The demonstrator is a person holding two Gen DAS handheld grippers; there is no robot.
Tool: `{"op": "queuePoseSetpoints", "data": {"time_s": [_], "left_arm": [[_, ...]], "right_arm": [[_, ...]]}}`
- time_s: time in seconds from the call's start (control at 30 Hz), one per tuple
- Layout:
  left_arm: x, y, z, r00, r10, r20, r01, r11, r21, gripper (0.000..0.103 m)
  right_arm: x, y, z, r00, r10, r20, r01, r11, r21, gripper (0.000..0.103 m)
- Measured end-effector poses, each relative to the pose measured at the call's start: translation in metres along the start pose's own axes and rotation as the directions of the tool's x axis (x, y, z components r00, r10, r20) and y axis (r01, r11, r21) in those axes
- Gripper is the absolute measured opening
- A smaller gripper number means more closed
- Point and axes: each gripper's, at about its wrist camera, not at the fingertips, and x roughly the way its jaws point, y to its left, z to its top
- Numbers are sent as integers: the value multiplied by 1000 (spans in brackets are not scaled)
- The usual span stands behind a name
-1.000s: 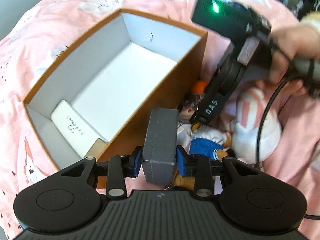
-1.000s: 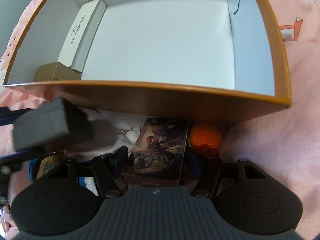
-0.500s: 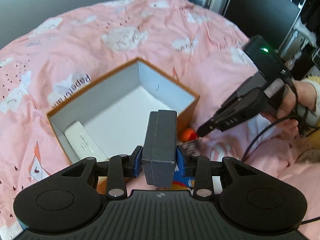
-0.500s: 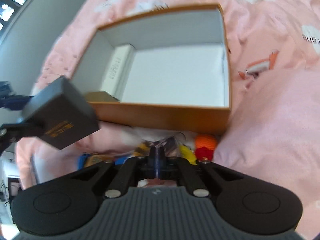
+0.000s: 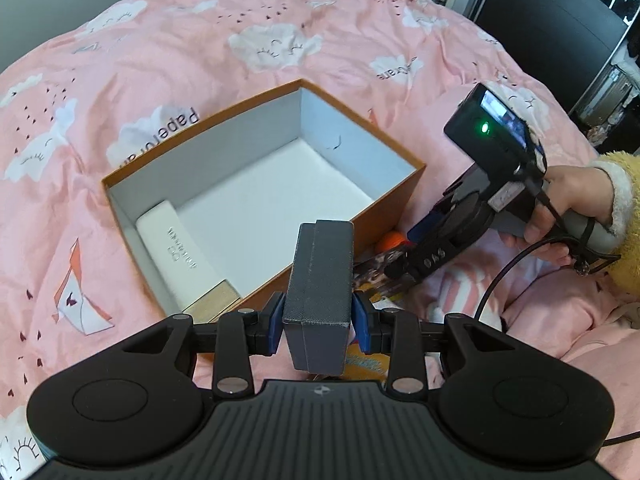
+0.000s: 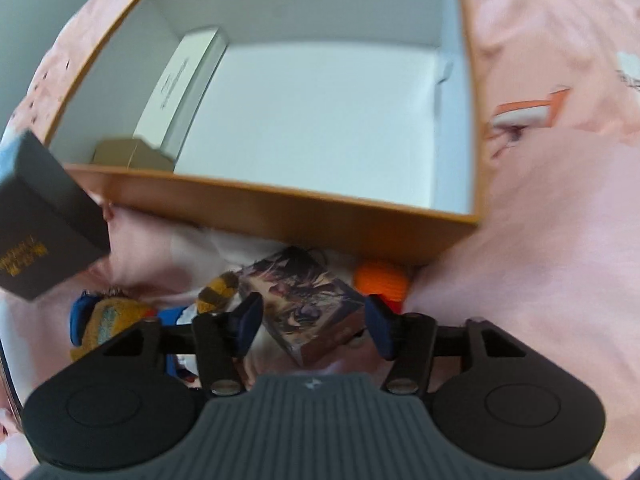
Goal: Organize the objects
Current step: 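Carry the gray box toward the orange box while the right gripper grasps the red photo card box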
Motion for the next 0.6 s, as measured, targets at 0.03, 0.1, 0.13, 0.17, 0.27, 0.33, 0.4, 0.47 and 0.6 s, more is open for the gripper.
{"op": "queuePoseSetpoints", "data": {"time_s": [0.03,0.1,0.13,0.17,0.27,0.33,0.4,0.47,0.6], "left_arm": [[0,1,0,1000,3,-1,-3,1000,-1,40],[-1,3,0,1000,13,-2,-13,1000,4,40],[-2,3,0,1000,14,-4,-14,1000,5,40],[-2,3,0,1000,11,-6,-11,1000,7,40],[1,3,0,1000,7,-17,-7,1000,16,40],[3,2,0,1000,10,-22,-9,1000,22,40],[3,3,0,1000,11,-22,-11,1000,21,40],[3,3,0,1000,12,-17,-12,1000,17,40],[-1,5,-1,1000,15,-12,-15,1000,11,40]], "right_arm": [[4,4,1,1000,-13,-11,13,999,-31,68],[6,15,0,998,-62,-6,61,991,-120,68],[5,22,-1,997,-79,1,78,981,-177,68],[4,27,-3,996,-88,6,87,969,-232,68],[5,44,-9,993,-118,2,109,910,-400,63],[10,54,-11,986,-163,-15,135,862,-488,57],[21,62,-11,980,-197,-38,144,821,-553,56],[33,67,-10,969,-242,-42,170,782,-599,57],[48,76,-10,954,-298,-34,203,724,-659,57]]}}
